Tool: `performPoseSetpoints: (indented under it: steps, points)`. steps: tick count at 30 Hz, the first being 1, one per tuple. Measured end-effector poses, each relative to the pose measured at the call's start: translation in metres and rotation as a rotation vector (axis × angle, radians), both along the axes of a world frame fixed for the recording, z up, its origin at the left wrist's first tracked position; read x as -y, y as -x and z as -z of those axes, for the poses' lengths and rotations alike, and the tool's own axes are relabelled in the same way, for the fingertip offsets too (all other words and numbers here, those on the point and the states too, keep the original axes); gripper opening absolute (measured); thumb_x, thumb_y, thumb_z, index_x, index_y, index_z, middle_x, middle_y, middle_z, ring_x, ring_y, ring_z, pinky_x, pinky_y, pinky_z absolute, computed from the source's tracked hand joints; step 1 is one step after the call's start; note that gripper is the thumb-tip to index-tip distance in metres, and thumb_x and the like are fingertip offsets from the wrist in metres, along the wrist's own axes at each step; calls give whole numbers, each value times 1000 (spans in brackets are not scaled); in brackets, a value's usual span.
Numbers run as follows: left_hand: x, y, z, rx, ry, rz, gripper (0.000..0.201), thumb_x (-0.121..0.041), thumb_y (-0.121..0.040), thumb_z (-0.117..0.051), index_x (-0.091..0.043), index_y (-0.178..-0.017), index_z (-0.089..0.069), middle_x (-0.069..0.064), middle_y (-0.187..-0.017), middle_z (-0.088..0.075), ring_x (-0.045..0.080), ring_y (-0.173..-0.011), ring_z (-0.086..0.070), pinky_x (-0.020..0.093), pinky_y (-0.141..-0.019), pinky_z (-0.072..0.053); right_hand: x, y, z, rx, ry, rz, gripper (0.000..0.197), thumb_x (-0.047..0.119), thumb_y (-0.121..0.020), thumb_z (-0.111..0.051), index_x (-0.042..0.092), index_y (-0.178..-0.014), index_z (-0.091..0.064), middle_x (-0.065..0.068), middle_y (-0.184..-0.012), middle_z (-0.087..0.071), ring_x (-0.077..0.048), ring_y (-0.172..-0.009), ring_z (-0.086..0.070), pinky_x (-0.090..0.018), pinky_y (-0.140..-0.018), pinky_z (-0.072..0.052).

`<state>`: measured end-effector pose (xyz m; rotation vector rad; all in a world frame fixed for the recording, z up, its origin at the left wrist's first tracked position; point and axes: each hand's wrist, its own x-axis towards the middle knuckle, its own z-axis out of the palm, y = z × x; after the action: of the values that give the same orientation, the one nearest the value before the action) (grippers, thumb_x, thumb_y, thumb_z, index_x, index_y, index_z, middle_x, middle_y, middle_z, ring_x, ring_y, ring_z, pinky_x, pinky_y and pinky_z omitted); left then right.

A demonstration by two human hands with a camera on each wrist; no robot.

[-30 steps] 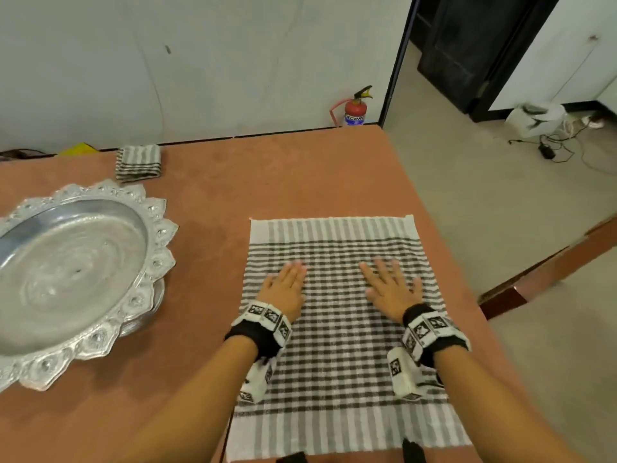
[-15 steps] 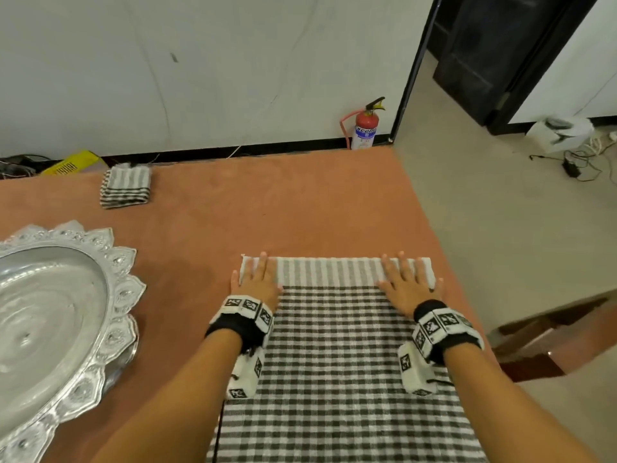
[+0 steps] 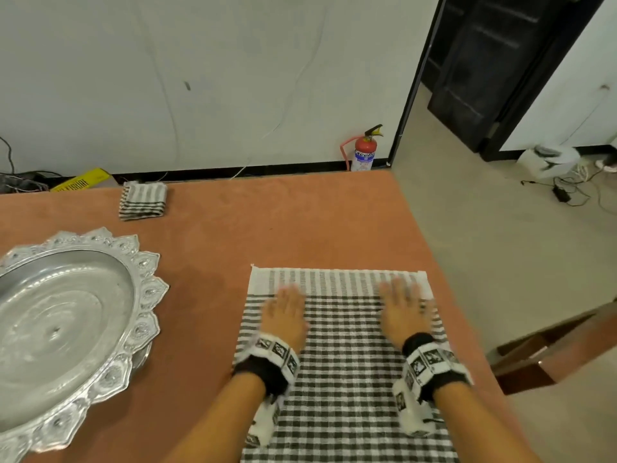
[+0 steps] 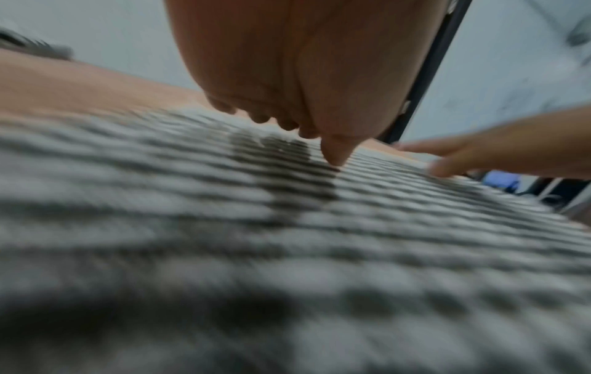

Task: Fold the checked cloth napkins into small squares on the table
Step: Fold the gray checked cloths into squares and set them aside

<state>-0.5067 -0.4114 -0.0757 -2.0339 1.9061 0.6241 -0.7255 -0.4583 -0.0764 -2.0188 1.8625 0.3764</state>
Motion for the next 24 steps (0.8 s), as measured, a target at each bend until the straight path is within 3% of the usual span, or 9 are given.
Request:
performPoseSetpoints:
  steps: [2,4,6,8,10,14,16,21,24]
  points:
    - [-35,34,7,-117,-27,95,59,-33,-101,-19,-17,-148,13,-1,-153,26,21,-145,17,44,-118,4,-36,-31,4,91,-52,-156,59,33,-101,-25,33,-148,11,2,-156,22,-27,-145,18,-54,-115,2]
    - [-66,28,11,-99,-42,70,58,-36,-101,-15,-18,-148,14,-6,-152,27,18,-145,18,42,-119,5,-71,-26,12,84,-125,-208,55,39,-101,-19,36,-147,13,7,-151,29,-23,-144,21,-53,-114,6]
    - [-83,-4,11,-73,-35,-57,57,-35,-101,-15,-19,-148,14,-4,-155,23,16,-145,18,41,-120,5,-88,11,13,45,-129,-96,54,46,-100,-14,38,-145,15,10,-148,32,-21,-144,21,-53,-114,7]
    - [-91,-27,6,-46,-56,-176,60,-33,-101,-18,-14,-148,14,1,-156,22,17,-145,16,40,-119,4,-88,46,8,6,-143,53,56,46,-100,-15,36,-146,14,6,-154,25,-23,-145,18,-51,-116,2]
    - [-98,-18,-1,-53,-51,-146,62,-33,-101,-22,-9,-148,12,7,-156,20,21,-146,14,40,-119,1,-94,52,3,-44,-111,125,57,41,-101,-20,30,-149,9,-1,-158,18,-29,-145,13,-52,-117,-4]
    - [-133,48,6,-114,-75,75,62,-33,-102,-23,-9,-148,11,6,-156,20,23,-145,15,40,-119,2,-150,-9,5,36,-89,-61,56,36,-100,-22,32,-149,7,0,-158,17,-28,-145,14,-54,-115,-3]
    - [-148,39,9,-91,-42,67,62,-33,-101,-24,-13,-148,11,3,-156,19,20,-145,15,40,-119,3,-181,-9,10,47,-118,-110,55,41,-101,-17,37,-147,11,4,-156,22,-24,-144,18,-54,-115,3]
    - [-177,-29,1,15,-45,-160,61,-32,-101,-21,-11,-148,12,5,-156,19,19,-146,14,41,-118,4,-190,67,1,-11,-163,164,55,48,-99,-16,39,-146,12,6,-157,20,-25,-145,16,-54,-116,0]
    - [-191,6,1,27,-25,-75,61,-33,-102,-20,-9,-148,11,7,-156,18,22,-145,15,42,-119,4,-196,49,-2,-50,-84,120,59,43,-99,-20,31,-148,11,-2,-158,18,-31,-145,14,-54,-116,1]
